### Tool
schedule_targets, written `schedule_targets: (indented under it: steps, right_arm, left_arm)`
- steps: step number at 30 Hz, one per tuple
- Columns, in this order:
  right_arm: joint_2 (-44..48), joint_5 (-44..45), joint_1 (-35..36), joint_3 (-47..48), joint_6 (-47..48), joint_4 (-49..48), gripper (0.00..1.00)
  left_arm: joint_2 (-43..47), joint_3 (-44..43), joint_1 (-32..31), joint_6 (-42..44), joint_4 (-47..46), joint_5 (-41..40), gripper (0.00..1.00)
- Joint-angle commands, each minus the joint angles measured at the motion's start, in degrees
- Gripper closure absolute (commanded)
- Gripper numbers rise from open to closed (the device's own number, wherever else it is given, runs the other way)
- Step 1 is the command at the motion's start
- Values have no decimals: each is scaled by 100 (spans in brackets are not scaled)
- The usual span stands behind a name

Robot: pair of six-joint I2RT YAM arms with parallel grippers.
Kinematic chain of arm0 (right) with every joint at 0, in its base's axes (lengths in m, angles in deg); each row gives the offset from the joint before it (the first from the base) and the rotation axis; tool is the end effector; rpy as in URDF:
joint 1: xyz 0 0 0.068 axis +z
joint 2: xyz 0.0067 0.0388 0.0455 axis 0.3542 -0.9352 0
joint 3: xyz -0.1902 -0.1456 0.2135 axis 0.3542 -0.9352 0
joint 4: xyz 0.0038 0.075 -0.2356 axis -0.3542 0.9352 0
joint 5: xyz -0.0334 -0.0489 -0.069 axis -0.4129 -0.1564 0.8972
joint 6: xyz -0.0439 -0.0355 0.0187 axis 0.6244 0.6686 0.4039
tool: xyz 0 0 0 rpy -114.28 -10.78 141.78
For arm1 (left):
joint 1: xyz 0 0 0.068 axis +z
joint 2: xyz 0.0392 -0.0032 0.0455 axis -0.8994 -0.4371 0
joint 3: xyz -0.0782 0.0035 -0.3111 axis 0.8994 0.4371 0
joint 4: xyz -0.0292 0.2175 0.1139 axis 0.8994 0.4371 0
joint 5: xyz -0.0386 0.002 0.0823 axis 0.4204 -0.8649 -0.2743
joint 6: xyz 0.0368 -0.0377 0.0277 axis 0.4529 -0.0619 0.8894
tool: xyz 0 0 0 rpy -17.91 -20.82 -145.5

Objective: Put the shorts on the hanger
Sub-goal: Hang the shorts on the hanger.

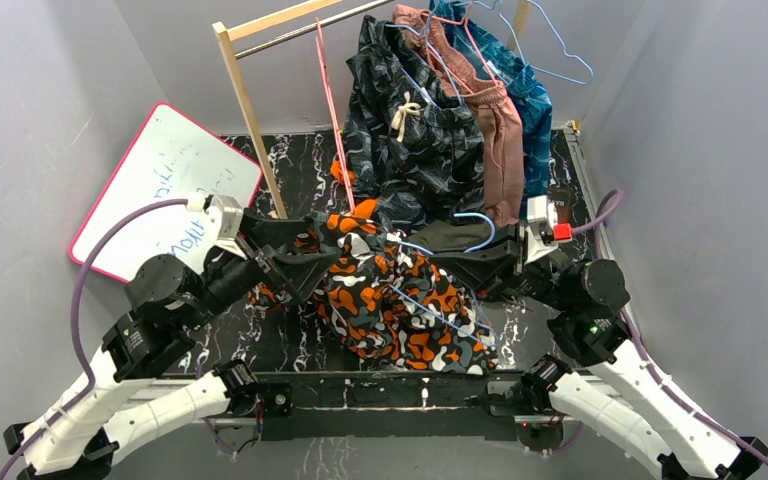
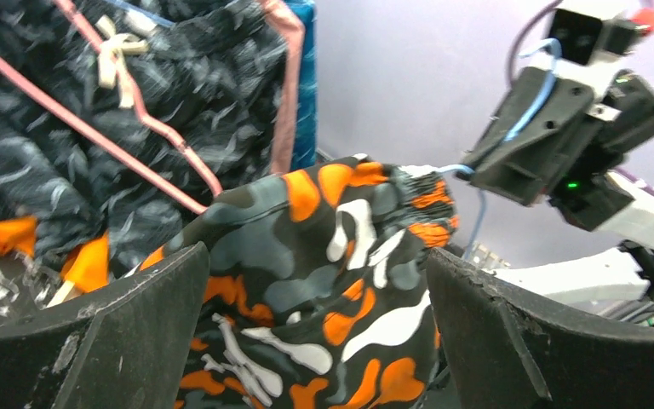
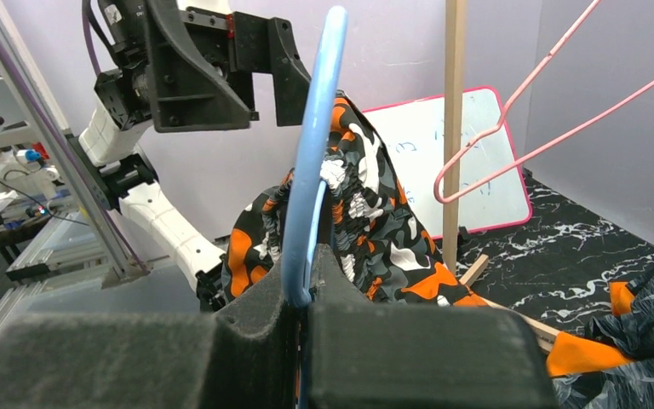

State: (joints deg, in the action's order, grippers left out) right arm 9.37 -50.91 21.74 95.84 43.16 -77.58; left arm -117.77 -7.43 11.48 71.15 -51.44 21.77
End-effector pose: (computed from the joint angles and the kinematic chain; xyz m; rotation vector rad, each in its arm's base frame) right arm 0.0434 0.0666 0.4324 -0.6376 1.0374 1.2733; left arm 0.0337 -0.0433 0.4781 0.4152 1.3133 -1.0189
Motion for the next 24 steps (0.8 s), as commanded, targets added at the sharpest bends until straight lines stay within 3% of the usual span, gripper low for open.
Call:
schedule_targets:
  steps: [1, 8, 21, 24]
  right_arm:
    - [193, 105, 26, 274, 236, 76, 100]
    - [462, 105, 26, 360, 574, 834, 100]
    - [657, -257, 28, 505, 583, 1158, 100]
    - [686, -311, 32, 517, 538, 1120, 100]
  left_arm:
    - [35, 108, 30, -139, 518, -707, 2]
    - [355, 368, 24, 137, 701, -897, 2]
    - [-125, -19, 24, 476, 710, -820, 20]
    - [-160, -2, 24, 471, 621, -816, 30]
